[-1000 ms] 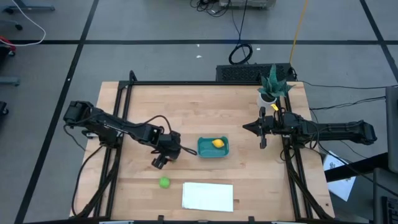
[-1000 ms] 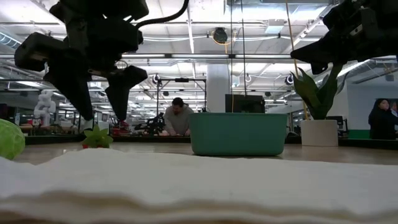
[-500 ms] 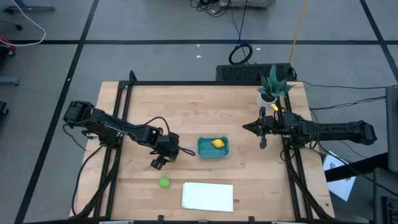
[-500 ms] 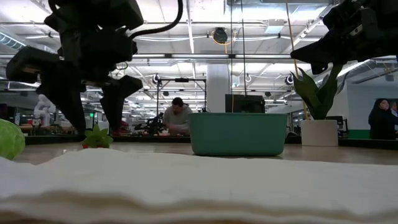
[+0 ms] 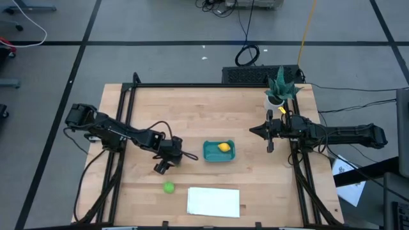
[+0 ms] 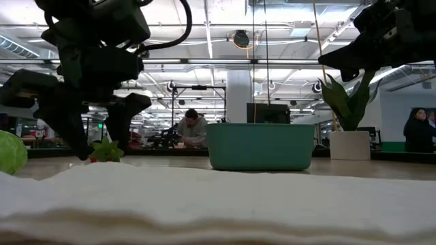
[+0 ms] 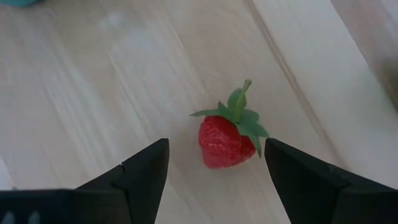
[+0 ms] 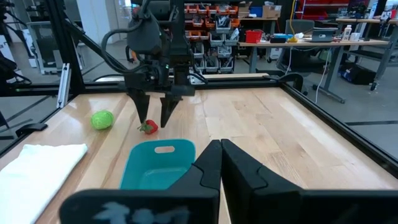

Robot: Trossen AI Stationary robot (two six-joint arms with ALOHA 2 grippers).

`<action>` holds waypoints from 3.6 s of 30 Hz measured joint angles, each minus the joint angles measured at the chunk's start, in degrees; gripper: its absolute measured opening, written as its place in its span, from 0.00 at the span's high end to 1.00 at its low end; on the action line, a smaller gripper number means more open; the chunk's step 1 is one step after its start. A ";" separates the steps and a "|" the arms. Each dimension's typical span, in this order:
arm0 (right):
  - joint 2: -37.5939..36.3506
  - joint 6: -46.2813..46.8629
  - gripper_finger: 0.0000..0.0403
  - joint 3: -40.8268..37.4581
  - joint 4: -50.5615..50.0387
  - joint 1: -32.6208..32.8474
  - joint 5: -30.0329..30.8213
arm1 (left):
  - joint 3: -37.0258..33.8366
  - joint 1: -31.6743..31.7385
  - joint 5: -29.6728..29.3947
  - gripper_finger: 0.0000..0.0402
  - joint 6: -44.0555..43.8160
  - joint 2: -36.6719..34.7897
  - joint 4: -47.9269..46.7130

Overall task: Pick and placing Produce into tupperware
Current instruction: Put the red strawberry into the blue bin

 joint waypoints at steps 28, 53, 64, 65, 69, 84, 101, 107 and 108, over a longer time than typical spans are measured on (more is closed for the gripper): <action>0.76 0.03 1.00 0.00 0.49 -0.01 0.02 | -0.60 -0.20 0.74 0.33 -0.26 5.75 5.70; 1.16 0.21 1.00 0.00 0.47 0.00 0.02 | -0.71 -0.20 1.68 0.38 -1.73 6.01 6.26; 1.16 0.21 1.00 0.00 0.48 -0.02 0.04 | -0.76 -0.26 1.97 0.60 -1.78 6.10 6.28; 1.16 0.21 1.00 0.00 0.48 -0.02 0.04 | -0.76 -0.26 1.95 0.61 -1.84 6.10 6.28; 1.16 0.21 1.00 0.00 0.48 0.00 0.04 | -0.76 -0.26 1.92 0.63 -1.99 6.10 6.27; 1.16 0.21 1.00 0.00 0.48 0.00 0.04 | 3.31 -0.22 1.58 0.55 -1.15 6.42 0.83; 1.18 0.21 1.00 0.00 0.48 -0.01 0.04 | 4.46 -0.22 1.36 0.58 -0.96 6.26 -1.39; 1.16 0.21 1.00 0.00 0.48 -0.01 0.04 | 4.49 -0.22 1.44 0.58 -0.96 6.21 -1.37; 1.16 0.21 1.00 0.00 0.48 -0.02 0.04 | 4.49 -0.22 1.46 0.58 -0.96 6.19 -1.37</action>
